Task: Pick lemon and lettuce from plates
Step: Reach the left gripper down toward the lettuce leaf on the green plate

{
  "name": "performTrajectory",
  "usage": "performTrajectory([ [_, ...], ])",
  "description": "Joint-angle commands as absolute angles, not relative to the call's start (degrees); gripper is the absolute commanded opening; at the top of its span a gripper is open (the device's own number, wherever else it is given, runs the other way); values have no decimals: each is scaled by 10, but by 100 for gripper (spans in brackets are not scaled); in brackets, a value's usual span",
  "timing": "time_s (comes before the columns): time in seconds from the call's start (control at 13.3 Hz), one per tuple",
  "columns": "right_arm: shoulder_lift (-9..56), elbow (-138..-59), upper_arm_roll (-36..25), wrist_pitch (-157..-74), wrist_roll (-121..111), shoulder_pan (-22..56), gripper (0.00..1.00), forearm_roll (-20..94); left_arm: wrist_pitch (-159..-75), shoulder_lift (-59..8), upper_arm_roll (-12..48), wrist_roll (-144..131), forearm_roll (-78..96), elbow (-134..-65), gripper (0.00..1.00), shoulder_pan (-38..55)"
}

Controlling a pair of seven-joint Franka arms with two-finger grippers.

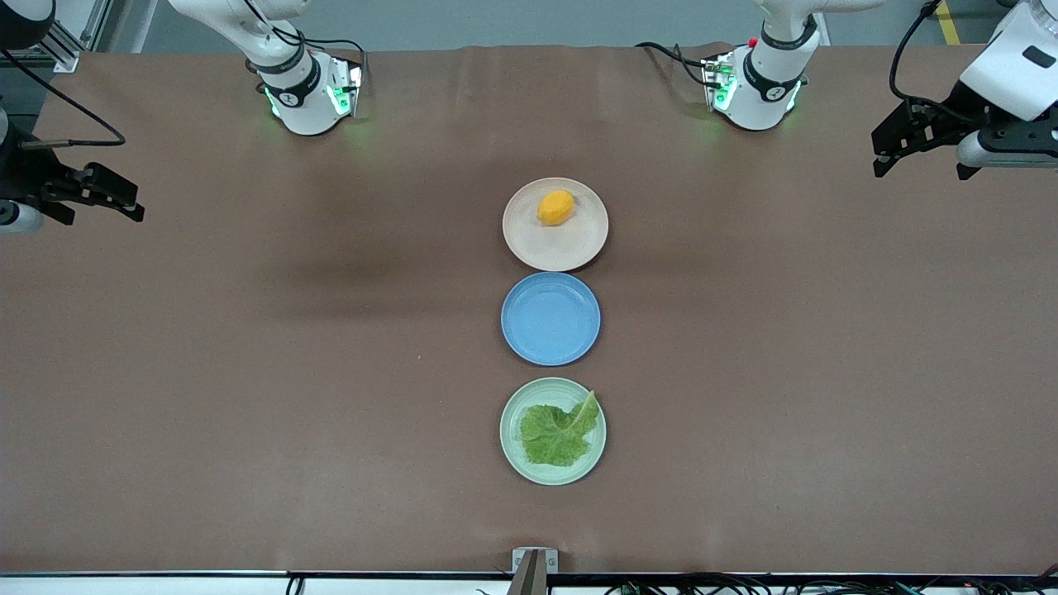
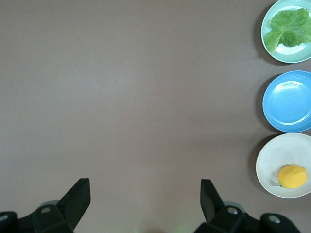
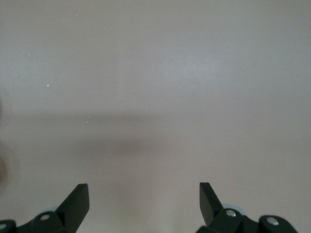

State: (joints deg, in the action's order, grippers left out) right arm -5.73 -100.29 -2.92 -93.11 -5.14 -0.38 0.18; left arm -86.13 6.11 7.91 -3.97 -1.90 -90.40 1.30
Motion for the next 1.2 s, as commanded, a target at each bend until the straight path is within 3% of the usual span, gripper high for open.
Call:
performTrajectory([
  [0.0, -76, -1019, -25, -932, -52, -7, 100, -4, -856, 55, 80, -39, -7, -896, 100, 6],
  [0.38, -76, -1019, -26, -927, -53, -9, 100, -4, -881, -60, 86, -47, -7, -829, 100, 18],
  [0.75, -76, -1016, -26, -926, -53, -8, 100, -4, -1040, -191, 88, -89, 19, -827, 100, 67],
  [1.13, -73, -1013, -27, -919, -53, -9, 100, -4, -1164, -281, 88, -188, 17, -824, 100, 136],
])
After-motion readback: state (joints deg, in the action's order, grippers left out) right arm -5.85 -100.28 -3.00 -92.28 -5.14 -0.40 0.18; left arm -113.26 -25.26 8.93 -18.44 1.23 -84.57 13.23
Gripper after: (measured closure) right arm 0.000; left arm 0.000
